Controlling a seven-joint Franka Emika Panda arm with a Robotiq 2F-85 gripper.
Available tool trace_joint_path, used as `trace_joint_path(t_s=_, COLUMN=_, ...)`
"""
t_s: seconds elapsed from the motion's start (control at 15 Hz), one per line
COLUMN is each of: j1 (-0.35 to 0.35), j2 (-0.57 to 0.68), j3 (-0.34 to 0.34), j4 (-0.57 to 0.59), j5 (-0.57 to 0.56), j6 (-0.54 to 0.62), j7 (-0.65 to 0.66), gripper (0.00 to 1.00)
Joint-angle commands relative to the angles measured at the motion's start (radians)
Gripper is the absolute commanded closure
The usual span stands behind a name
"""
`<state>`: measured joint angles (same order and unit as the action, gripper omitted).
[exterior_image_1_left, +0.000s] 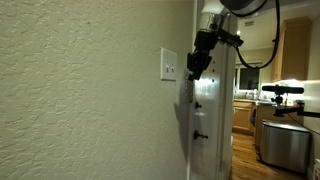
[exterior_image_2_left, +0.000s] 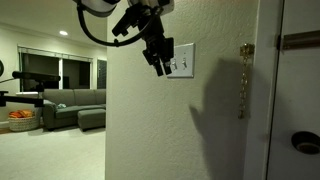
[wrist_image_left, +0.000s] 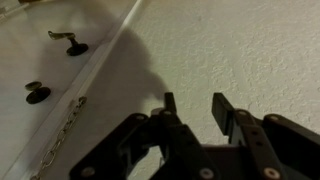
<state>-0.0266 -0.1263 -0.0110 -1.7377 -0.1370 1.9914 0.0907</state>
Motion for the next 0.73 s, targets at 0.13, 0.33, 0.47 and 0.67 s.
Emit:
trace_joint_path(t_s=0.13, j1=0.006, j2=-0.083, j3=0.01, j4=-0.123, j5=0.001, j6=-0.071, j7=-0.031, gripper=0.13)
trace_joint_path(t_s=0.33, j1=0.003, j2=-0.033, j3=0.013, j4=-0.077, j5=0.0, j6=-0.07, j7=-0.013, gripper=0.0)
trace_joint_path(t_s=0.47, j1=0.003, j2=-0.029, j3=0.013, j4=-0.079, j5=0.0, j6=-0.071, j7=-0.013, gripper=0.05)
trace_joint_path(t_s=0.67, j1=0.003, j2=-0.024, j3=0.013, j4=-0.075, j5=0.0, j6=-0.071, j7=-0.013, gripper=0.0)
